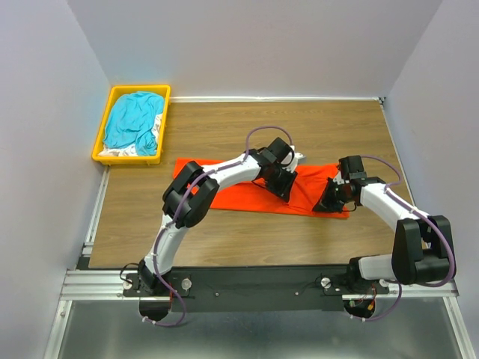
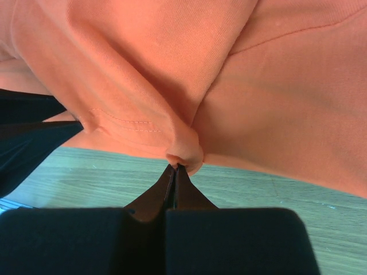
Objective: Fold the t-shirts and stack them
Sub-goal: Fold the tshirt
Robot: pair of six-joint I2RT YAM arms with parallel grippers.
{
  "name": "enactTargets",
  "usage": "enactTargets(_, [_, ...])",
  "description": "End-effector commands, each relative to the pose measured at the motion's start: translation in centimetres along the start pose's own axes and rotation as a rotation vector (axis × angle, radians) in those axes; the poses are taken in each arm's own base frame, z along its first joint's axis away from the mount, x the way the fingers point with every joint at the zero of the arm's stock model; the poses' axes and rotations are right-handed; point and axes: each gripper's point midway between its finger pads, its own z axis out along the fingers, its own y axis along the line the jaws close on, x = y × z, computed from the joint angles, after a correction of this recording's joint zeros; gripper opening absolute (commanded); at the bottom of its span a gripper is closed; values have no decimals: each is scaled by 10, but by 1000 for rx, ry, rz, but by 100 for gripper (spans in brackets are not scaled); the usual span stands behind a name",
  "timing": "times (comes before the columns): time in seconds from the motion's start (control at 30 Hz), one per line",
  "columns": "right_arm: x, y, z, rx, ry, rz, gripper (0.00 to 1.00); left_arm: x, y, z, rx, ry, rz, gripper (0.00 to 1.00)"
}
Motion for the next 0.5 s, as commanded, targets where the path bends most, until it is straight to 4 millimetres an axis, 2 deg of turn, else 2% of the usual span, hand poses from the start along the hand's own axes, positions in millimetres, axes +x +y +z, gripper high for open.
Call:
enactTargets(0.0, [0,-3,1,8,0,0,3,4,-12,9,41,39,32,34])
enactTargets(0.13, [-1,-1,-1,2,-2,-5,3,6,-12,7,34,48,40,21])
enactTargets(0.17, [-1,0,-2,-3,-3,-6,3,6,-11,5,30,47,42,16])
enactTargets(0.2, [-1,1,-2,-7,-2,-9,3,6,-11,4,27,49,45,5])
enactTargets(0.23, [0,1,-2,-12,1,-15,3,8,-10,4,22,52,46,1])
enactTargets(0.37, [6,3,-3,-31,17,-29,3,8,-5,-8,7,51,39,0])
enactTargets(0.47, [15,4,-3,-55,58,-39,3,6,12,-22,-5,34,2,0])
